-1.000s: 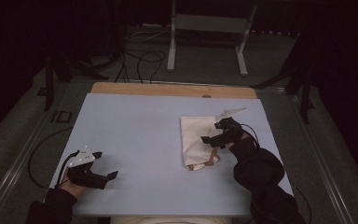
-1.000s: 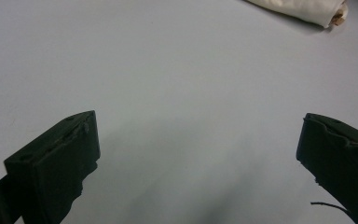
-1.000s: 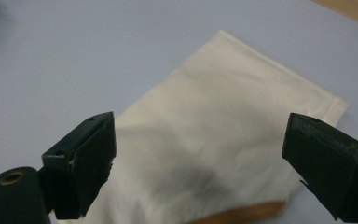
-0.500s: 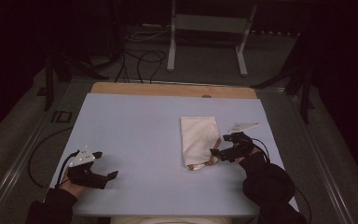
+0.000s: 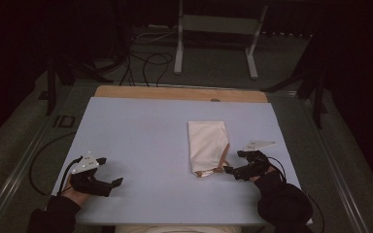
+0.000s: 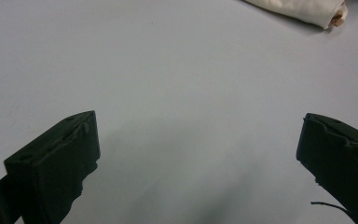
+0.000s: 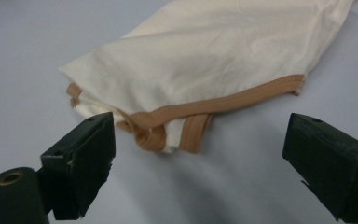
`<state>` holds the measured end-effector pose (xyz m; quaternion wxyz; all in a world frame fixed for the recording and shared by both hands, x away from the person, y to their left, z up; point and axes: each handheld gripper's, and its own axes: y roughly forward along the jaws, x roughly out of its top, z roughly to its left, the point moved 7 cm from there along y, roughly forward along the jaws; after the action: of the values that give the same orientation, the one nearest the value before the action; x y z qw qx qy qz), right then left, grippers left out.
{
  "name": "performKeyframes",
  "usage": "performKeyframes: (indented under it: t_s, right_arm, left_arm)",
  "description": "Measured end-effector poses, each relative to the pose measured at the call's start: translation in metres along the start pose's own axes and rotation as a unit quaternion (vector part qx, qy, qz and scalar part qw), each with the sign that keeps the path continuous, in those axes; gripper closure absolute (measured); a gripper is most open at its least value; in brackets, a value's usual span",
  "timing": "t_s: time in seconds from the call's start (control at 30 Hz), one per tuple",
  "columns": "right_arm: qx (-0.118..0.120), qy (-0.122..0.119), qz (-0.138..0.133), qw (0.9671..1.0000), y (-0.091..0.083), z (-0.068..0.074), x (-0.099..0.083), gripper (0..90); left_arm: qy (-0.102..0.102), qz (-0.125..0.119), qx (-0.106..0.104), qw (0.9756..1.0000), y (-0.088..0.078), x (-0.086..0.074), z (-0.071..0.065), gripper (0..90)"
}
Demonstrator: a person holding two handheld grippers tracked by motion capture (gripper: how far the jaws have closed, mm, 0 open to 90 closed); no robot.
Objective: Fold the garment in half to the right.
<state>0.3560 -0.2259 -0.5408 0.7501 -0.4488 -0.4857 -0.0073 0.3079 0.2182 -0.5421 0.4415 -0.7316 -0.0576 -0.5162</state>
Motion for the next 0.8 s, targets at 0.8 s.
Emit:
performKeyframes:
  t_s: [0.8]
  right_arm:
    - [-0.033, 0.011, 0.005, 0.9994, -0.009, 0.009, -0.040, 9.5]
  left_arm:
    - [0.004, 0.002, 0.000, 1.0000, 0.001, 0.000, 0.000, 0.1]
